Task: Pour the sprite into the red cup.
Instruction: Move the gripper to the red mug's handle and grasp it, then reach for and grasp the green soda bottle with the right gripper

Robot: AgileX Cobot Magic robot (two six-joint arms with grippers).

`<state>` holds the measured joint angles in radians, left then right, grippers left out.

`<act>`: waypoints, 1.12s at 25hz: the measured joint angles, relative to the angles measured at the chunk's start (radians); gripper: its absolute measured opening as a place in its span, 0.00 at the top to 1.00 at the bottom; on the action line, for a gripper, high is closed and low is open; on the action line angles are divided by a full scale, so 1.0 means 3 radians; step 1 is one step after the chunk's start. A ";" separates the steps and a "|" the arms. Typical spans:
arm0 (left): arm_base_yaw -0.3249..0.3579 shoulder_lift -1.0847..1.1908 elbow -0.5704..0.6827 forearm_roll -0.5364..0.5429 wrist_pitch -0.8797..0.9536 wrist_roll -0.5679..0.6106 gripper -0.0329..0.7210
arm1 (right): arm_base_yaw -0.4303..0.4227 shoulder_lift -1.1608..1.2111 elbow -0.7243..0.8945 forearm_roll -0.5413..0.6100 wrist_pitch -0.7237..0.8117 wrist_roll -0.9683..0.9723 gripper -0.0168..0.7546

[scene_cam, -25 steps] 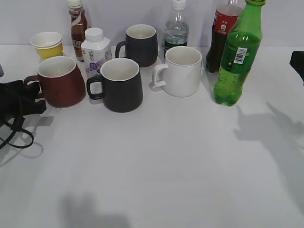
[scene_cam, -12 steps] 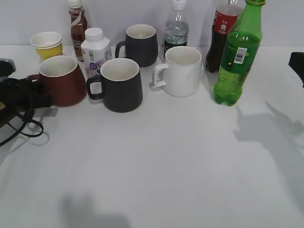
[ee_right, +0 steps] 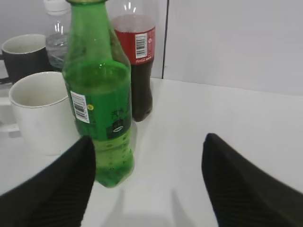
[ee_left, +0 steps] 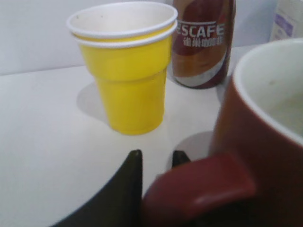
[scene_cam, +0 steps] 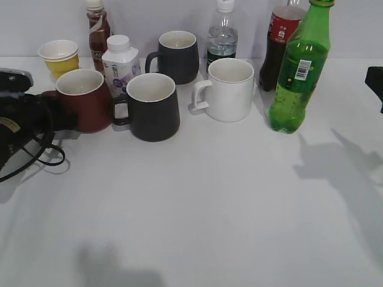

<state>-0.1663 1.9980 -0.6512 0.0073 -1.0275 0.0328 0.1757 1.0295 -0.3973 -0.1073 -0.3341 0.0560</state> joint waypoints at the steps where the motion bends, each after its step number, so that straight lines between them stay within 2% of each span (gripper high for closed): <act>1: 0.0003 0.0023 -0.0029 0.0004 -0.0015 0.0000 0.75 | 0.0000 0.0000 0.0000 -0.0012 0.0000 0.0000 0.31; 4: 0.0003 0.0077 -0.0099 0.0008 -0.0048 0.0011 0.83 | 0.0000 0.0010 0.0000 -0.0067 0.0000 0.0000 0.32; 6: 0.0003 0.0096 -0.0121 0.0014 -0.0062 0.0011 0.84 | 0.0000 0.0042 0.0000 -0.0172 0.0000 0.0000 0.33; 11: 0.0003 0.0020 -0.0076 0.0025 -0.0042 0.0014 0.84 | 0.0000 0.0185 0.0000 -0.0691 -0.0151 0.0357 0.33; 15: 0.0003 -0.0314 0.0217 0.0025 0.0030 0.0039 0.85 | 0.0000 0.0458 0.0000 -0.1179 -0.0474 0.0807 0.32; 21: 0.0003 -0.1141 0.0715 0.0051 0.0040 0.0042 0.86 | 0.0000 0.1072 -0.0168 -0.1271 -0.0867 0.0897 0.23; 28: -0.0071 -0.1916 0.1083 0.0264 0.0393 0.0046 0.86 | 0.0000 0.1909 -0.0575 -0.1223 -0.1202 0.0883 0.22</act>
<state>-0.1875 1.4232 -0.3263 0.0865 -0.9096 0.0465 0.1757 1.6024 -0.5698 -0.4743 -0.6946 0.3209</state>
